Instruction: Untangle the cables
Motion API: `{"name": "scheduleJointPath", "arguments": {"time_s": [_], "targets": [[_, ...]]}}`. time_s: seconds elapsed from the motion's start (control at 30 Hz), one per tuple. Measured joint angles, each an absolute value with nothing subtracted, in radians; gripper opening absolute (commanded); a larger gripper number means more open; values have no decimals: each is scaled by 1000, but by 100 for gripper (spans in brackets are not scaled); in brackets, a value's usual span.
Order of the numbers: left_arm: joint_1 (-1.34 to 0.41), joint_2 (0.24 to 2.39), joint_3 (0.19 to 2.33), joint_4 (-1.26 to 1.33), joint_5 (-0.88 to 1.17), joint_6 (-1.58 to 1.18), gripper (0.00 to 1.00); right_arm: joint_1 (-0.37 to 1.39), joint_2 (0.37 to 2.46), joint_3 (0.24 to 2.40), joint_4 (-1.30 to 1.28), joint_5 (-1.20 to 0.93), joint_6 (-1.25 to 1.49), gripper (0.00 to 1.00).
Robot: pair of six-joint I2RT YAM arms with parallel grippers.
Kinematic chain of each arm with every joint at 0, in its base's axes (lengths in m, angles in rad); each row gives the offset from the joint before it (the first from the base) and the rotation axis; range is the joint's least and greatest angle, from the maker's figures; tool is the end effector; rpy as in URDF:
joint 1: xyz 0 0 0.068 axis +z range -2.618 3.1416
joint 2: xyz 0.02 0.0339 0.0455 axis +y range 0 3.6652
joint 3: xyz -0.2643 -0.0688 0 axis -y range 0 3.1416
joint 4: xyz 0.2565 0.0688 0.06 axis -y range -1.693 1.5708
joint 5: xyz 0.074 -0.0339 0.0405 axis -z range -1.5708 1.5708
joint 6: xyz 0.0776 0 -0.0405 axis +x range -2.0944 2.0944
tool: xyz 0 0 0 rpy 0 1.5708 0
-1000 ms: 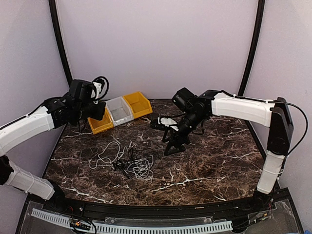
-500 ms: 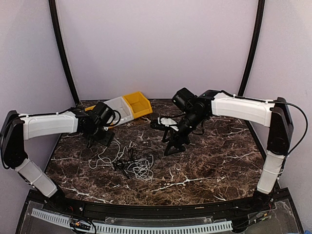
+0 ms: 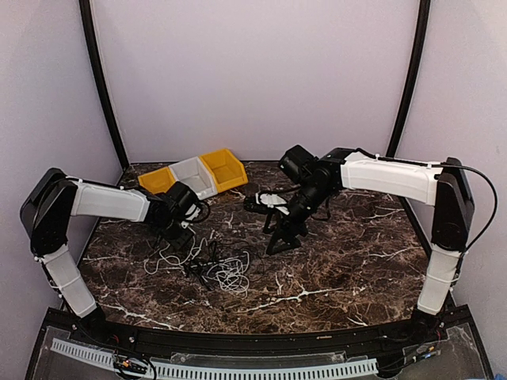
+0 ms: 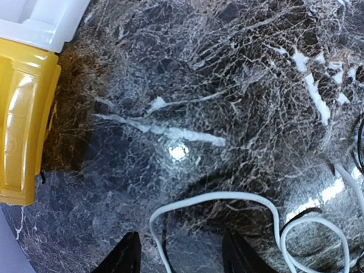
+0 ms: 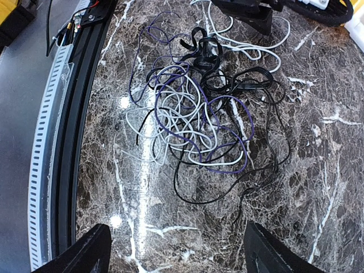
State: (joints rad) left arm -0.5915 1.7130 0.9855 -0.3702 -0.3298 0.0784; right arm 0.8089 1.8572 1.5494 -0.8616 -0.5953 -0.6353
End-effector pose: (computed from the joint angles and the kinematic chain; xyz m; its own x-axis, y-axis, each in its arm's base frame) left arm 0.3096 -0.1777 0.1181 -0.7049 0.5628 -0.4317 0.4617 0.8261 0.3231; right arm 0.2524 0.3276 0.2192 -0.0662 -0.7812 -0.6208 -0.9810 -0.0628 0.1836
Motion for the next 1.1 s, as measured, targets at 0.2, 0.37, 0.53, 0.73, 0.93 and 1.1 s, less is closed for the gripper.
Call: {"name": "scheduleJointPath", "arguments": {"time_s": [0.2,0.37,0.53,0.73,0.93,1.1], "targets": [[-591,1755,1000,-315,-332,159,22,809,1858,1549,-862,-596,-636,82],[-591,1779,1000,-262,-337,200,2,809,1861,1549,-861,-599,-635,82],[-591,1769,1000,-258,-369,205,0,809,1864,1549,-862,-603,-636,82],[-591,1605,1026,-321,-420,187,0,809,1866,1547,-862,-604,-636,81],[-591,1402,1071,-332,-445,159,0,810,1876,1547,-862,-606,-636,81],[-591,1356,1061,-354,-422,88,43,811,1877,1547,-862,-606,-636,81]]}}
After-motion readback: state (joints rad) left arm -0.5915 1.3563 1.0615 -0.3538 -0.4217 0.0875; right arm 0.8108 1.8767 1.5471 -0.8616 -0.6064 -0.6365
